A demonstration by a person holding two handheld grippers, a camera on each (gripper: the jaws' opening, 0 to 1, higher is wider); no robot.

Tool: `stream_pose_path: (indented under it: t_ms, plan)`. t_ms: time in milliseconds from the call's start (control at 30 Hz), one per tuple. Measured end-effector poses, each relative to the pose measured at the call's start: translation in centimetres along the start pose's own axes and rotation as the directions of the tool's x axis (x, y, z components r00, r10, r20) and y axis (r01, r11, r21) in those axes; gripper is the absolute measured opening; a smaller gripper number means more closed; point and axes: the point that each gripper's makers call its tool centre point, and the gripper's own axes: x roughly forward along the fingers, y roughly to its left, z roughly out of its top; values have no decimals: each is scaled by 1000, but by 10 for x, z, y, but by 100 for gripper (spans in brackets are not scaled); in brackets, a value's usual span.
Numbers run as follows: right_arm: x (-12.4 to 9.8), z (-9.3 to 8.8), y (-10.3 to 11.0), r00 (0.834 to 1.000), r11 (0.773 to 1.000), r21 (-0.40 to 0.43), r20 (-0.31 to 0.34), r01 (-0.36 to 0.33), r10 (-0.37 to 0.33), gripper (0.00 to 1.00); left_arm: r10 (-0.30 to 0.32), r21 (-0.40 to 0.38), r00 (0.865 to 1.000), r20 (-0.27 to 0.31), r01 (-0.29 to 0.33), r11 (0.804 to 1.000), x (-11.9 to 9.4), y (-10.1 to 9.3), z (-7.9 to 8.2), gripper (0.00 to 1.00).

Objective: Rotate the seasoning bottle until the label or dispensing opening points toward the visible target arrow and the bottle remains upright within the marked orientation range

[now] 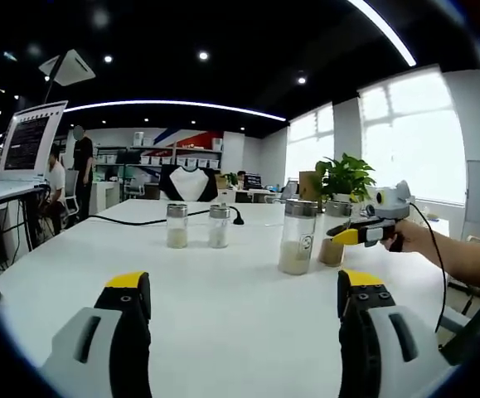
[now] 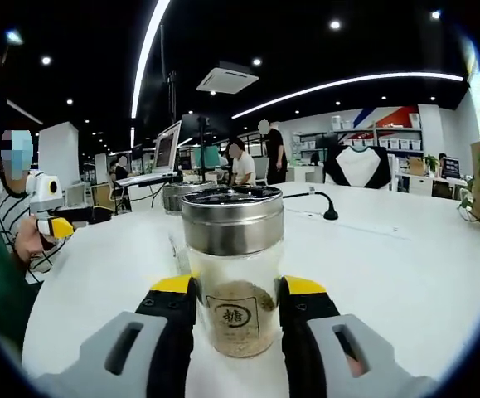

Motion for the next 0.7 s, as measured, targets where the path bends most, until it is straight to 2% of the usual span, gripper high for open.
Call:
stream_pose_path:
  t_ms: [367, 700]
  plan:
    - [0, 0, -2, 996, 995, 15, 2, 94, -94, 38, 1, 0, 1000, -3, -1, 1000, 0, 0, -1, 99]
    - [-1, -1, -4, 980, 980, 29, -4, 198, -198, 38, -6, 2, 1000, -9, 6, 1000, 1, -2, -3, 98]
